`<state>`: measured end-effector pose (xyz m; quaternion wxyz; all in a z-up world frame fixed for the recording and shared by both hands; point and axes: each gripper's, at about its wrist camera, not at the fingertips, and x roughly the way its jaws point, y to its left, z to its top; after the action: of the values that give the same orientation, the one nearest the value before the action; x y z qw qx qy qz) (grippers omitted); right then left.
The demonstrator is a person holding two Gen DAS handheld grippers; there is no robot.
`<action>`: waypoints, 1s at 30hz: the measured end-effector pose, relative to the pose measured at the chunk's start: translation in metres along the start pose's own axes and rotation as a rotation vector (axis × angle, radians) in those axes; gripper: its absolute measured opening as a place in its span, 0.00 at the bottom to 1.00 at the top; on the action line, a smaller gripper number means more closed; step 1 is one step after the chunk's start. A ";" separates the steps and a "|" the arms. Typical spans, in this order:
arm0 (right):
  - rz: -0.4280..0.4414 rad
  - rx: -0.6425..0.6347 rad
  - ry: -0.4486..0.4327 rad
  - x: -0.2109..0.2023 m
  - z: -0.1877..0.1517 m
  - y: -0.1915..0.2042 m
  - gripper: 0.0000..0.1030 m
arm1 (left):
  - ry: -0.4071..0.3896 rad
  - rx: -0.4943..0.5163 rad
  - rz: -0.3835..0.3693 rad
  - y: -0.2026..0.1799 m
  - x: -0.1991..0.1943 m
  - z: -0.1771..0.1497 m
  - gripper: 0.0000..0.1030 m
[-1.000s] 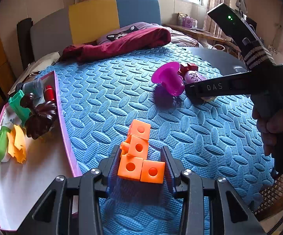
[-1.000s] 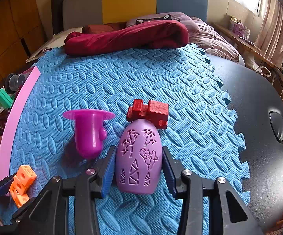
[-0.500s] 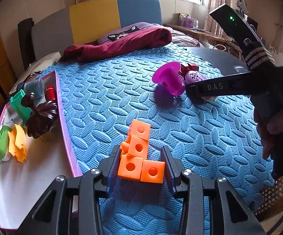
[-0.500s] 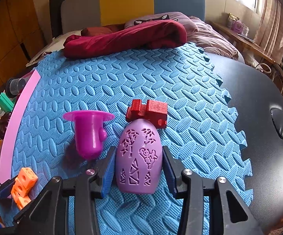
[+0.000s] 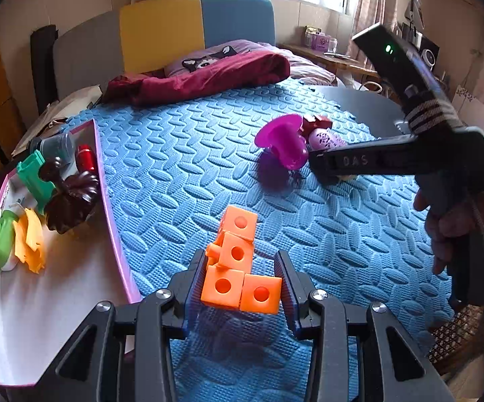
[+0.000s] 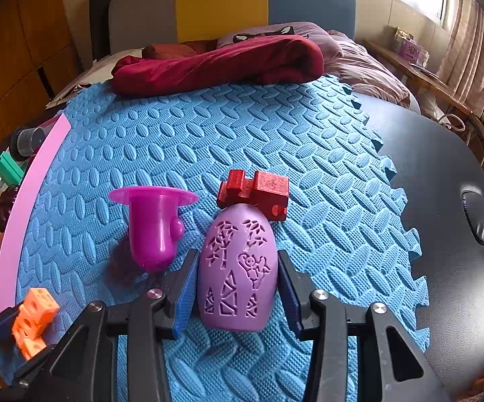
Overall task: Organize rigid objects
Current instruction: 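Carry the orange cubes toward the tray with the left gripper while the right gripper holds the lavender egg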
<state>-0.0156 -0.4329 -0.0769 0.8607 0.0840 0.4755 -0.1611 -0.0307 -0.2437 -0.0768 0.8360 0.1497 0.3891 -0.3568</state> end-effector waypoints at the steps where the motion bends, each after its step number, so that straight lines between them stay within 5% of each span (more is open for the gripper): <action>1: -0.001 -0.002 -0.001 0.000 0.000 0.000 0.43 | -0.010 -0.004 -0.003 0.000 -0.005 0.001 0.40; 15: -0.013 -0.015 -0.008 -0.001 -0.001 0.002 0.43 | -0.075 -0.105 -0.035 0.025 -0.059 0.009 0.40; 24: -0.012 -0.014 -0.007 -0.001 -0.001 0.002 0.43 | -0.126 -0.345 0.038 0.117 -0.101 0.002 0.40; 30: -0.013 -0.016 -0.006 -0.001 0.000 0.002 0.43 | -0.064 -0.544 0.111 0.188 -0.095 -0.031 0.40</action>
<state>-0.0155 -0.4304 -0.0764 0.8618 0.0735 0.4746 -0.1630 0.0447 -0.0505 -0.0302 0.8757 -0.0705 0.4352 -0.1972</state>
